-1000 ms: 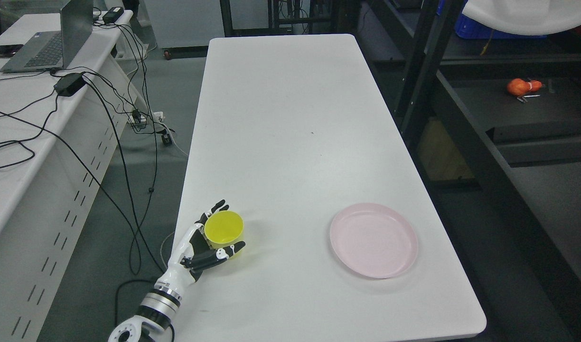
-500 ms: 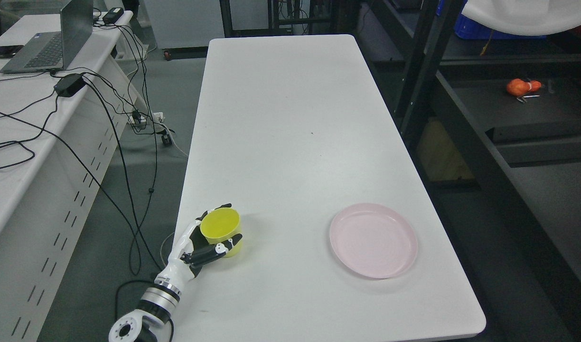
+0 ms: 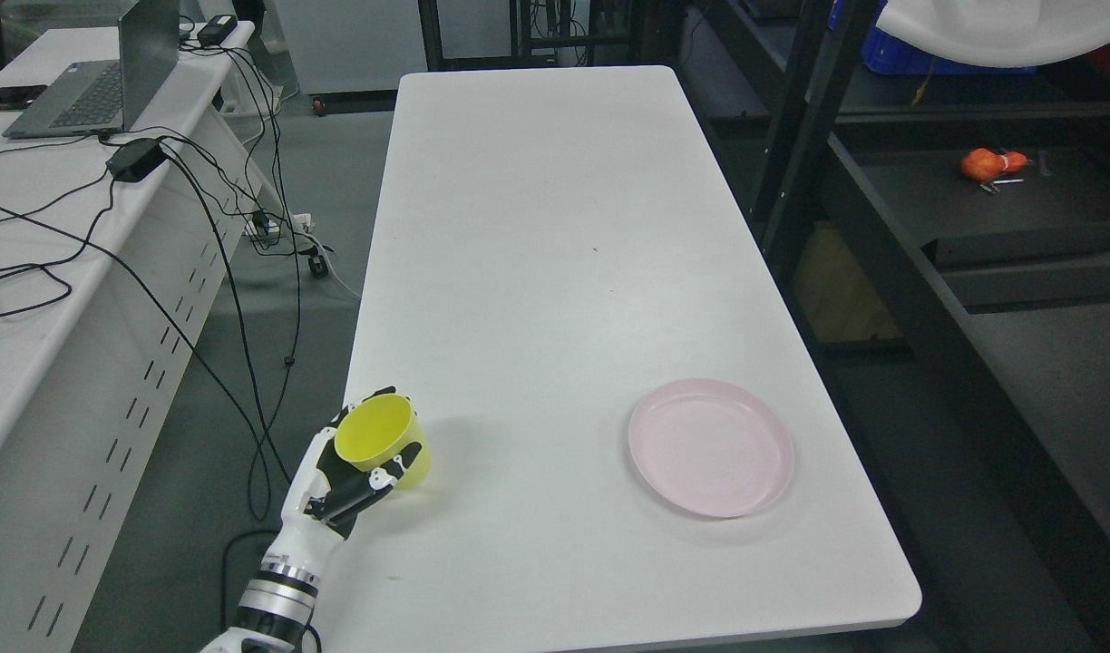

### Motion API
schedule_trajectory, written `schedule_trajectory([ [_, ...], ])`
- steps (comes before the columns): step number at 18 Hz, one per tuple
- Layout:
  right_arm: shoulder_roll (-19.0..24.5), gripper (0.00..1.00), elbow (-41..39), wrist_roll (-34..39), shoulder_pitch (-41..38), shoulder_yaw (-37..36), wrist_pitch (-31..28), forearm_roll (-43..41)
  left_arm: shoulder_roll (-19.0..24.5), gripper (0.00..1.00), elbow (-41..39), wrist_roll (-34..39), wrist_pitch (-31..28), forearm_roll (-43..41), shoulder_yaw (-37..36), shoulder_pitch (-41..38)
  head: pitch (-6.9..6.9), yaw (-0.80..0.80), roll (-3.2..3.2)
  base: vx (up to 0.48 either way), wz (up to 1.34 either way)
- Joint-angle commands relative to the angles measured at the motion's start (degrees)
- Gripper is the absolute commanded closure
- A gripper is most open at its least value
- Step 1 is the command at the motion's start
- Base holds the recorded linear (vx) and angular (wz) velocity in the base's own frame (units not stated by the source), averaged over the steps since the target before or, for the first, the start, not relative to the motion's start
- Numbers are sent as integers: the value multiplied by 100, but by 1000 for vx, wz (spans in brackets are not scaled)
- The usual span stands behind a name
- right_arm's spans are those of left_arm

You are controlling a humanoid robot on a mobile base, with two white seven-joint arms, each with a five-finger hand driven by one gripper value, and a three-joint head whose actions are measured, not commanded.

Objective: Place yellow IKEA cup on middle right shelf
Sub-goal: 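Lift the yellow cup off the table with the left hand, then hold the cup in the left hand while turning toward the shelves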

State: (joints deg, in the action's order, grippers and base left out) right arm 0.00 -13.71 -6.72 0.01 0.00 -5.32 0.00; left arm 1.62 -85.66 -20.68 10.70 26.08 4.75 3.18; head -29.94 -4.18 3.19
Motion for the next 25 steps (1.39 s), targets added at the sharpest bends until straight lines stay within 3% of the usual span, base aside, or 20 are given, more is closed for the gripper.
schedule_trajectory([
  [1, -100, 1, 0, 4, -80, 97, -5, -141, -62, 100, -1118, -366, 519, 195, 282, -537, 0, 0, 0, -71, 14],
  [14, -100, 1, 0, 4, -80, 97, -5, -141, -62, 100, -1524, -305, 828, 187, 535, -652, 0, 0, 0, -173, -4],
  [25, -100, 1, 0, 4, -80, 97, -5, -141, -62, 100, -1357, -305, 1312, 204, 545, -845, 0, 0, 0, -243, -599],
])
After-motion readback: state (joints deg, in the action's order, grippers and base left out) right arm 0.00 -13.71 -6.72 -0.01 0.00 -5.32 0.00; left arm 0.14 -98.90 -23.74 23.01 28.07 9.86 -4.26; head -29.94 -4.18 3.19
